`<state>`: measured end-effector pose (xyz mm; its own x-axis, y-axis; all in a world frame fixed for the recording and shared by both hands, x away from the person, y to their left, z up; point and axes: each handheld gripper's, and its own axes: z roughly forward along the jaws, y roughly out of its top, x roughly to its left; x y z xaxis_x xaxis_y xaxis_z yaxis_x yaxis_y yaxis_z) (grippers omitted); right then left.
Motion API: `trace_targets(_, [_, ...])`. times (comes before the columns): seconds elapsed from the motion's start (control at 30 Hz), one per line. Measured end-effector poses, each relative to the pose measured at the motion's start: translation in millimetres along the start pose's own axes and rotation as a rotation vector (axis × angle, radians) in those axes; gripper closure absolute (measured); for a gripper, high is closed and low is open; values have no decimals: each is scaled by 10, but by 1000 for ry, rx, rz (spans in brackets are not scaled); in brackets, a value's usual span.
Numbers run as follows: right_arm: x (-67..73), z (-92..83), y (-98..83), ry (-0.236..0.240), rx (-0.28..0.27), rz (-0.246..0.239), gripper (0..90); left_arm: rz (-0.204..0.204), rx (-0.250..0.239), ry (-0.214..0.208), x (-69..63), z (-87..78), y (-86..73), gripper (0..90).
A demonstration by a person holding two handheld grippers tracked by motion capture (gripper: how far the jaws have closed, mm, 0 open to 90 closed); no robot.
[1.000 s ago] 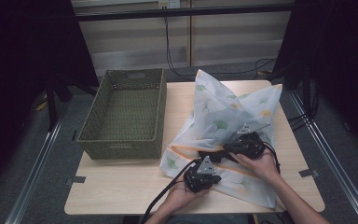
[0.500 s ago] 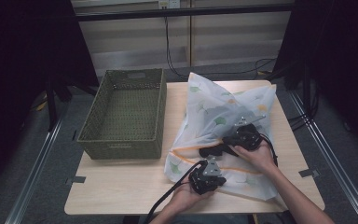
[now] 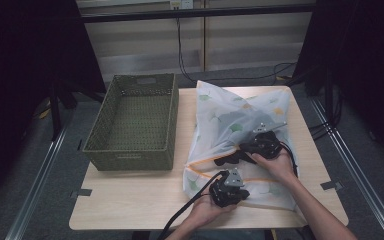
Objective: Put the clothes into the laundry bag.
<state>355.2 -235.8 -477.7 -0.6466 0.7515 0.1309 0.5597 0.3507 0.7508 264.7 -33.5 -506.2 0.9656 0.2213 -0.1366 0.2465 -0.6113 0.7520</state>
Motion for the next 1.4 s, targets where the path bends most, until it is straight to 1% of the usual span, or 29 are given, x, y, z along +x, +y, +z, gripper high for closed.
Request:
trace_targets(0.03, [0,-14,-4,5,-2,-3,894,-5,2,1,3,-11,-2,856])
trace_targets(0.07, [-1,-18,-8,6,-5,-4,895,0,2,-2,16,-22,-12,844])
trace_targets(0.1, [3,-23,-11,10,-5,3,895,-9,3,-12,29,-41,-20,835])
trace_targets(0.13, [-2,-30,-14,15,-6,1,895,-4,10,-6,42,-62,-27,816])
trace_targets(0.17, [-2,-39,-12,16,-7,3,895,-14,2,-10,47,-72,-38,795])
trace_targets(0.2, [-2,-45,-11,18,-15,6,895,-18,8,-16,65,-97,-48,762])
trace_targets(0.23, [-4,-59,-11,22,-18,6,895,-27,3,-19,74,-125,-54,751])
trace_targets(0.27, [-4,-67,-12,21,-23,5,895,-11,16,-18,91,-163,-63,751])
trace_targets(0.33, [2,-80,-18,17,-24,7,895,-18,-6,-11,102,-211,-86,736])
trace_targets(0.37, [5,-87,-20,16,-24,8,896,-18,-4,-9,112,-252,-90,747])
trace_targets(0.4, [11,-98,-20,14,-24,10,895,-17,-11,0,125,-286,-102,748])
trace_targets(0.43, [10,-107,-21,13,-28,6,895,-19,-7,19,144,-327,-109,742])
trace_targets(0.47, [14,-117,-19,12,-32,15,895,-35,-20,27,164,-352,-124,757])
trace_targets(0.5, [8,-127,-19,9,-34,14,895,-48,-19,41,192,-385,-144,776])
trace_targets(0.53, [-3,-138,-21,12,-36,16,895,-42,-17,46,217,-406,-156,776])
trace_targets(0.57, [-7,-142,-21,12,-37,17,895,-60,-26,50,235,-419,-178,775])
trace_targets(0.6, [-9,-143,-21,10,-37,14,896,-63,-21,56,259,-430,-192,771])
trace_targets(0.67, [-7,-144,-20,13,-37,15,896,-60,5,74,273,-423,-217,771])
trace_targets(0.7, [-5,-144,-18,11,-37,11,896,-56,23,78,271,-410,-224,767])
trace_targets(0.73, [2,-147,-14,11,-40,15,897,-49,28,80,262,-392,-235,765])
trace_targets(0.8, [15,-169,-9,16,-40,12,896,-47,16,77,256,-379,-236,766])
trace_targets(0.87, [44,-209,-2,13,-53,14,897,-48,16,83,255,-373,-236,772])
trace_targets(0.93, [83,-265,4,19,-64,9,897,-53,-7,78,255,-359,-249,774])
trace_targets(1.0, [131,-322,9,25,-79,7,897,-50,-7,92,238,-359,-250,777])
trace_targets(1.1, [205,-386,34,31,-92,-13,897,-51,-19,93,241,-356,-261,781])
trace_targets(1.2, [301,-455,64,47,-101,-29,897,-46,-16,97,240,-361,-267,784])
trace_targets(1.3, [367,-507,46,57,-96,-46,896,-45,-15,99,241,-363,-268,788])
trace_targets(1.37, [392,-554,16,69,-107,-41,895,-57,-15,97,238,-364,-270,790])
trace_targets(1.4, [398,-579,0,77,-114,-31,895,-54,-11,99,238,-366,-270,791])
